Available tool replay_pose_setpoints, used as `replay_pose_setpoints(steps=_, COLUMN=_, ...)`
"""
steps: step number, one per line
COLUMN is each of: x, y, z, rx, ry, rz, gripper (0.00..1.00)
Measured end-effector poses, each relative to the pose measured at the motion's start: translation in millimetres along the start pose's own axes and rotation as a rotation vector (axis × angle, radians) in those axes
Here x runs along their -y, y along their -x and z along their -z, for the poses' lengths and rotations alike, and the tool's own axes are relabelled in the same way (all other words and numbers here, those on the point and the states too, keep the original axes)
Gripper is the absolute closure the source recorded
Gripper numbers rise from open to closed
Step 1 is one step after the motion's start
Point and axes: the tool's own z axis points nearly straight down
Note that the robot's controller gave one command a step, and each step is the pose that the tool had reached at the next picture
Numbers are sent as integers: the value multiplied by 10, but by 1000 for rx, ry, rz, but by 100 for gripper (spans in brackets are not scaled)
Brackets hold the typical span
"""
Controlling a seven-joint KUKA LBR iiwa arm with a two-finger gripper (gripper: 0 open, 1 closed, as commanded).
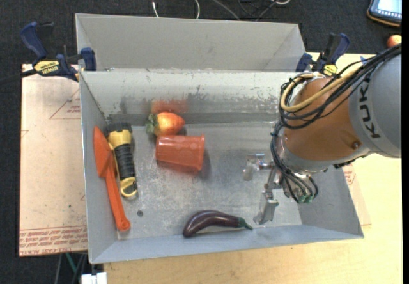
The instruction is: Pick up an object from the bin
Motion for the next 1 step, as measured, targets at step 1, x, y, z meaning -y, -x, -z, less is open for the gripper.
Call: replay_pose_setpoints(steps=1, x=-2, y=16, z=43, rx=7, ry=0, rz=2, gripper=0)
